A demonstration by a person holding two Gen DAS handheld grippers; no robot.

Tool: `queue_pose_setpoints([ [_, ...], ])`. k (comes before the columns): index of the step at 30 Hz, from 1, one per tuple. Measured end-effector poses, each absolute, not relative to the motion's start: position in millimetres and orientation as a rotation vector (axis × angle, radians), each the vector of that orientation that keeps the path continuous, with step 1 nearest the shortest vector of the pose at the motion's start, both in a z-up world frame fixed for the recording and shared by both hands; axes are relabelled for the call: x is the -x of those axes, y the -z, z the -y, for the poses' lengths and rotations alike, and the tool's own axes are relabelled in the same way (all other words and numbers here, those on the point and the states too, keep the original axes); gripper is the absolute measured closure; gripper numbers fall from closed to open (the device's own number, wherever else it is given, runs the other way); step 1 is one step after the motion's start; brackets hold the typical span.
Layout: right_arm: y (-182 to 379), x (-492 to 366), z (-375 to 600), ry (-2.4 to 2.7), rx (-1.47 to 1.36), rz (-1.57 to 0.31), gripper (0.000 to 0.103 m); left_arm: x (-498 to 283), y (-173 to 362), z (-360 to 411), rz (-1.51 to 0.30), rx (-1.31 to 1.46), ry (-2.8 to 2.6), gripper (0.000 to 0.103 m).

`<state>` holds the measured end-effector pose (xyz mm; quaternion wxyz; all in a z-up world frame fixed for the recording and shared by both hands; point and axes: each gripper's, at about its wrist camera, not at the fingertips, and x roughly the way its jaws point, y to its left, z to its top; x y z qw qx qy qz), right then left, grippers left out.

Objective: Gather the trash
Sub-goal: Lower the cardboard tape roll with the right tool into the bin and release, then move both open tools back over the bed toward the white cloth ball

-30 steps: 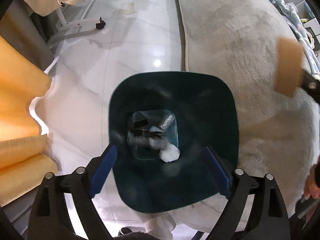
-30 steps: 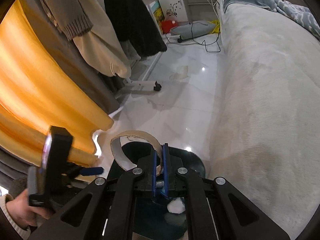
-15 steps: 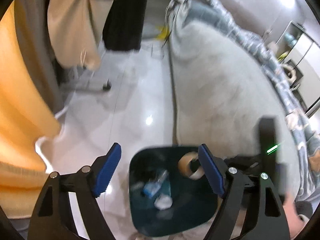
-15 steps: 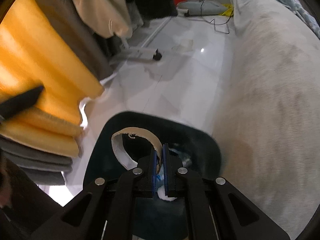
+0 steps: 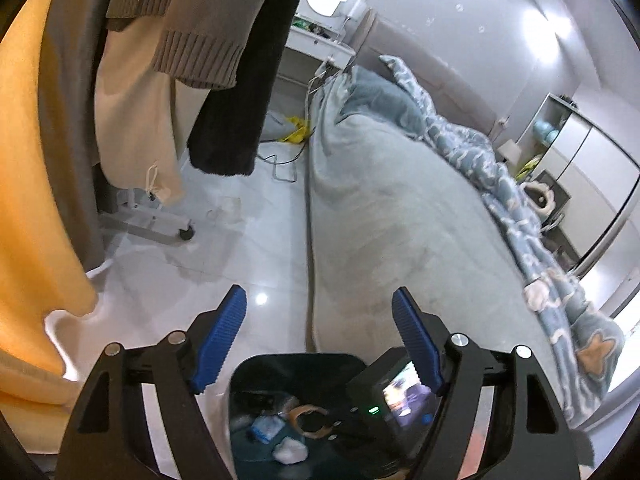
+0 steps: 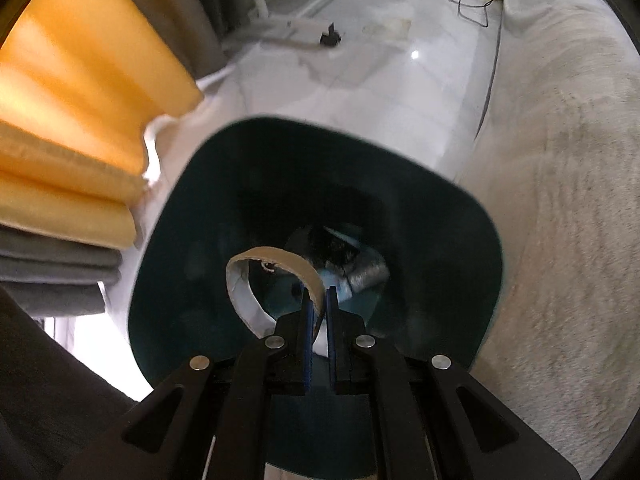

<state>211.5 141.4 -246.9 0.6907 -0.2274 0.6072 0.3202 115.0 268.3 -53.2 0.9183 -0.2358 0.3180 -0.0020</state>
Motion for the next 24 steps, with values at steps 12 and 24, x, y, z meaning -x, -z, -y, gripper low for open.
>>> queue_pose_setpoints([
  [12, 244.4, -191.1, -130.3, -0.71, 0.604, -1.402, 0.042, -109.0, 31.6, -262.7, -0.539, 0.467, 0.056, 0.026],
  [24, 194.2, -187.1, -104.4, -0.764, 0.487, -1.284, 0.042, -117.9, 19.9, -253.2, -0.474, 0.476, 0.068, 0.026],
])
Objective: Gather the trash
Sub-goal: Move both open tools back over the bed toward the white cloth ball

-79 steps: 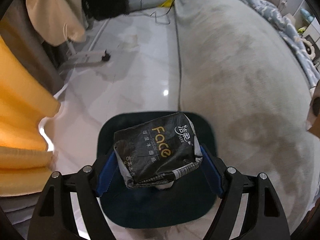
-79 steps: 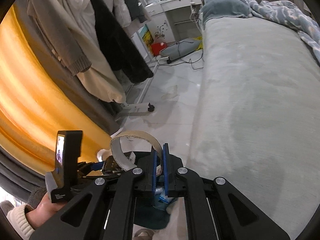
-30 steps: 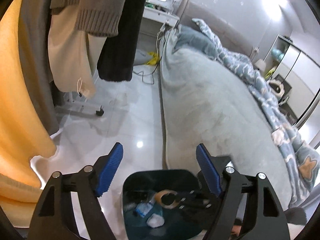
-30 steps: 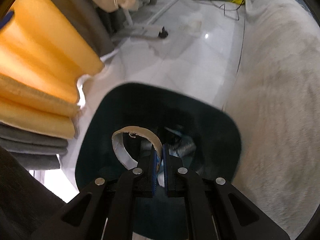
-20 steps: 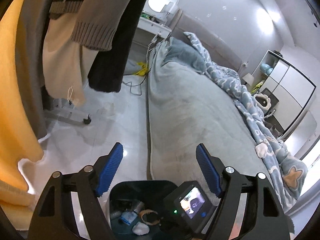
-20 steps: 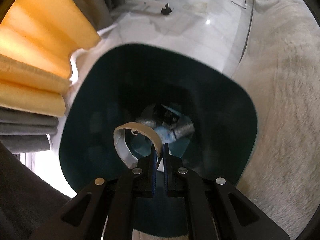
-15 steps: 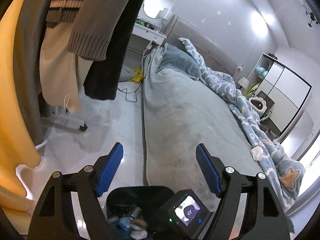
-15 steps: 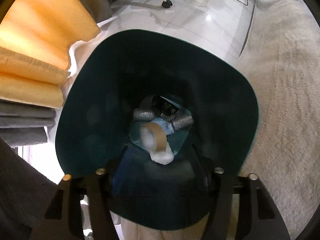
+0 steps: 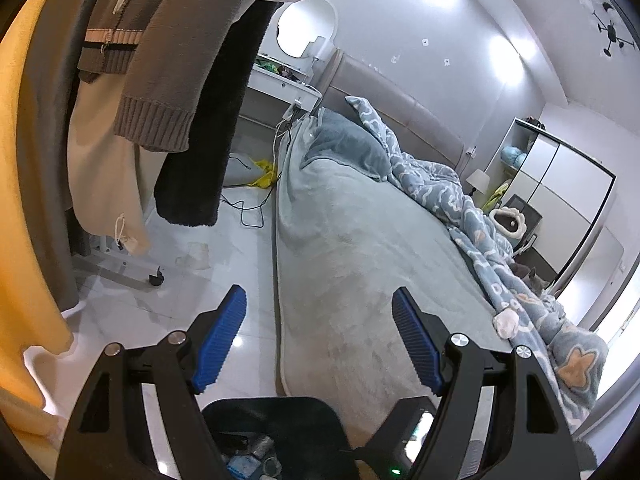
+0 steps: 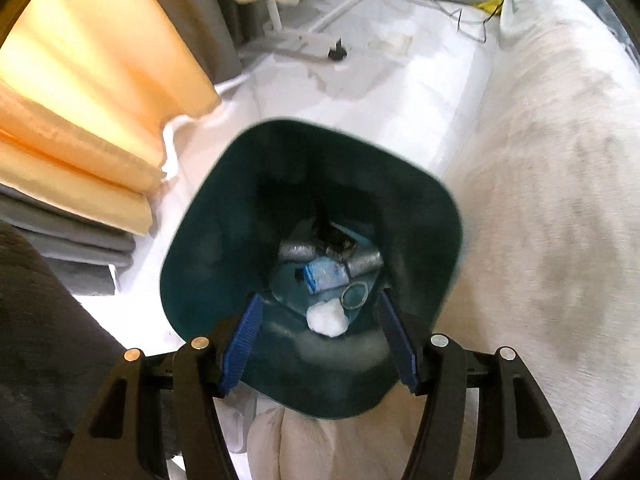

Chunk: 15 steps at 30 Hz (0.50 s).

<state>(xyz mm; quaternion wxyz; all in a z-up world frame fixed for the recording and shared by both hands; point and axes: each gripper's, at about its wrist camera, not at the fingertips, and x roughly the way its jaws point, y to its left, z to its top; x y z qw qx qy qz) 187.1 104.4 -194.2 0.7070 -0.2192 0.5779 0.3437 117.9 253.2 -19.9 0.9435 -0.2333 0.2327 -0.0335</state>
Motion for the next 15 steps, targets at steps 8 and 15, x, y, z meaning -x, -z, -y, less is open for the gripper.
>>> queue_pose_setpoints([
  [8, 141.6, -192.6, -78.4, -0.784, 0.4, -1.125, 0.041, -131.3, 17.5, -232.8, -0.478, 0.47, 0.081, 0.026],
  [15, 110.1, -201.6, -48.2, -0.749, 0.338, -1.035, 0.037, -141.3, 17.4, -211.3, -0.491, 0.465, 0.112, 0.025],
])
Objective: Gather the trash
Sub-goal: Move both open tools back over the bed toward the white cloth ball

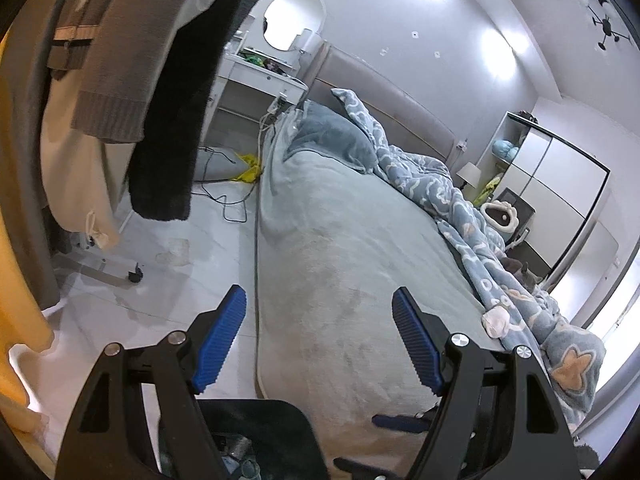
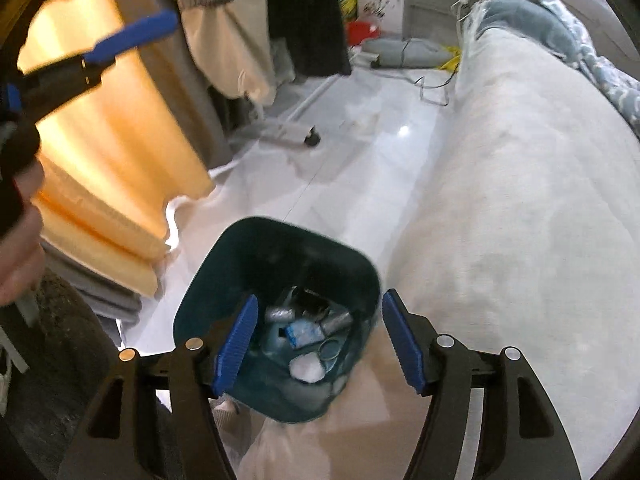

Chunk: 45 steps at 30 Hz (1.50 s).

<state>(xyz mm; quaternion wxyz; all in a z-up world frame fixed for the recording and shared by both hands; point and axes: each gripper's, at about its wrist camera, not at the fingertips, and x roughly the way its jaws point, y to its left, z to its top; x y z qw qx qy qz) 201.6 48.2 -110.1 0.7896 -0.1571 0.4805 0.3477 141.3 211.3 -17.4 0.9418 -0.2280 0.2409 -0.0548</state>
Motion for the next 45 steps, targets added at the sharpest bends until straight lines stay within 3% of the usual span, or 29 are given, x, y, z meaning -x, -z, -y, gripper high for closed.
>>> queue_pose_setpoints([
  [18, 49.5, -233.8, 73.1, -0.562, 0.215, -0.857, 0.035, -171.8, 19.4, -116.7, -0.534, 0.376, 0.23, 0.023],
  [22, 41.7, -246.2, 103.5, -0.518, 0.203, -0.829, 0.03, -178.3, 22.7, -87.1, -0.549, 0.309, 0.257, 0.022],
  [45, 50.5, -271.6, 229.4, -0.386, 0.082, -0.804, 0.026, -222.0, 34.1, 17.9, -0.599, 0.167, 0.363, 0.012],
])
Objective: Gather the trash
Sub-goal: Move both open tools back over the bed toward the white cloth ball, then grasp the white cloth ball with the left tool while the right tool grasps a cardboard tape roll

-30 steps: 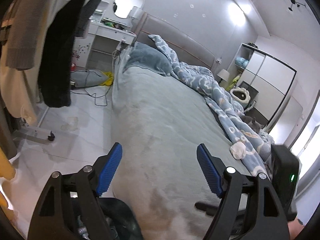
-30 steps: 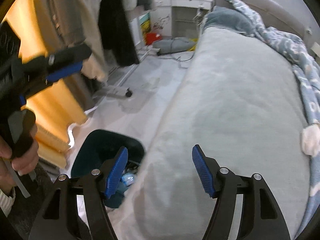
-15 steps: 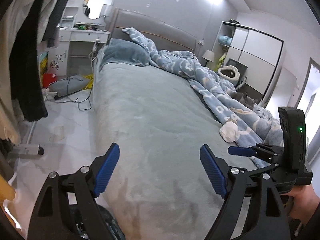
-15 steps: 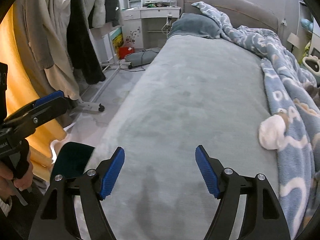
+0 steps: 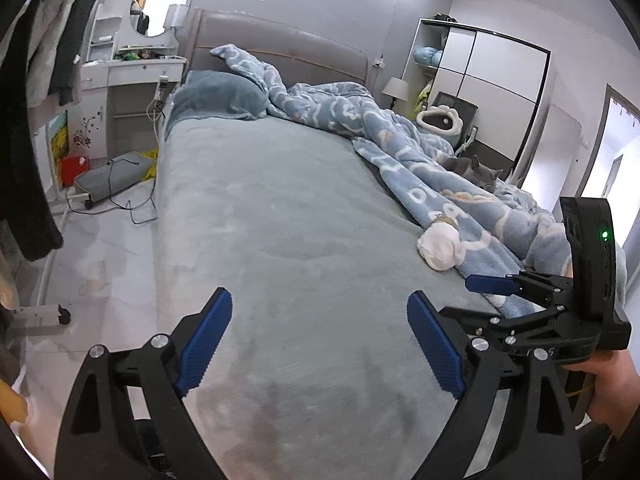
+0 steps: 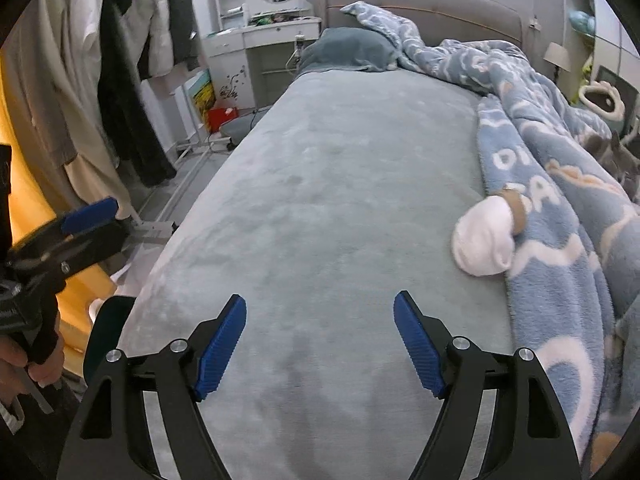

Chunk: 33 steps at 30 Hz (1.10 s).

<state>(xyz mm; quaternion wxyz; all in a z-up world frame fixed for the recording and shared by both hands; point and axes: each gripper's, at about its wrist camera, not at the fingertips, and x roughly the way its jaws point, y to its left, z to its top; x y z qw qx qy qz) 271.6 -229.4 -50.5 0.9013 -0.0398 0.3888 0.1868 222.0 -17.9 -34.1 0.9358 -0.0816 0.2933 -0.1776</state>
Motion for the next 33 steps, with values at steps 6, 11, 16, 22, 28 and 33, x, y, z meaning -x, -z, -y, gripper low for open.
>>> queue_pose_setpoints([
  [6, 52.9, -279.8, 259.2, -0.346, 0.065, -0.788, 0.024, -236.4, 40.6, 35.7, -0.626, 0.209, 0.392, 0.011],
  [11, 55.4, -291.6, 292.7, -0.295, 0.028, -0.774, 0.024, -247.1, 44.3, 53.3, -0.644, 0.228, 0.421, 0.011],
  [16, 54.2, -303.2, 319.4, -0.282, -0.041, -0.748, 0.024, -256.5, 46.0, 72.5, -0.642, 0.226, 0.45, 0.011],
  [22, 51.3, -320.1, 333.5, -0.276, -0.07, -0.724, 0.024, -272.4, 52.5, 104.7, -0.634, 0.143, 0.502, 0.011],
  [28, 50.1, -341.3, 350.0, -0.273, -0.113, -0.723, 0.024, -285.6, 60.7, 131.0, -0.655, 0.101, 0.584, 0.011],
  [33, 47.9, -361.9, 358.3, -0.3, -0.15, -0.726, 0.024, -295.7, 66.2, 154.3, -0.661, 0.076, 0.657, 0.011],
])
